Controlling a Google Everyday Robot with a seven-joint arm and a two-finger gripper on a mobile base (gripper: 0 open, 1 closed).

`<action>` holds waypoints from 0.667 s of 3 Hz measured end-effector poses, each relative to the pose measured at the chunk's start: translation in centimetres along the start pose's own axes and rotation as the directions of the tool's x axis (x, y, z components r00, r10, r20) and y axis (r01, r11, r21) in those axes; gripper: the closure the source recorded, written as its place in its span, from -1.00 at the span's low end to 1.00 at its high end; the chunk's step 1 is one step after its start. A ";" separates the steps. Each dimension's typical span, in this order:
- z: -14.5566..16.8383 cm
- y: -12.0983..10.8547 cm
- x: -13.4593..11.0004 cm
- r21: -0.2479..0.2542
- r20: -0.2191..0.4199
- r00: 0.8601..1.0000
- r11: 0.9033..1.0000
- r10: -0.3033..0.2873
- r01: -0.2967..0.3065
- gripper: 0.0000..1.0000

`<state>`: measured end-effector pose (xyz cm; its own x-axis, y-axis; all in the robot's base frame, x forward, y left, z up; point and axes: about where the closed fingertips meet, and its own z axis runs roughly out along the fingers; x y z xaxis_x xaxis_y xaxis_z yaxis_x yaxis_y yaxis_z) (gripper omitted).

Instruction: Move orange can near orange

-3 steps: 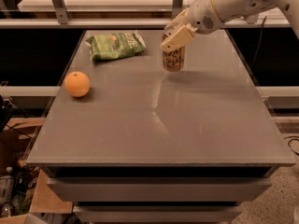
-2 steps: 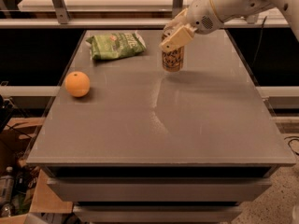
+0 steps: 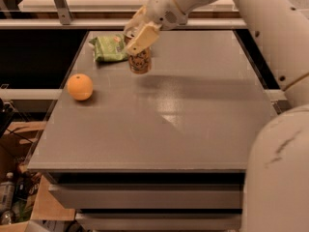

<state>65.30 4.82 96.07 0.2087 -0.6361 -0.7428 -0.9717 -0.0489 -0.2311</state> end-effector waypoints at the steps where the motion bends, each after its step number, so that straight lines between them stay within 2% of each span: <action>1: 4.2 1.6 -4.4 -0.116 0.054 0.992 0.986 -0.118 0.124 1.00; 2: 6.7 4.1 -6.6 -0.195 0.132 0.976 0.961 -0.172 0.196 1.00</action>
Offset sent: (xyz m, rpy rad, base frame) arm -0.0841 0.1172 -0.0162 0.0936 0.0249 0.4418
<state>60.69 14.01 95.84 0.3857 -0.5113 -0.7680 -0.9146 -0.3215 -0.2453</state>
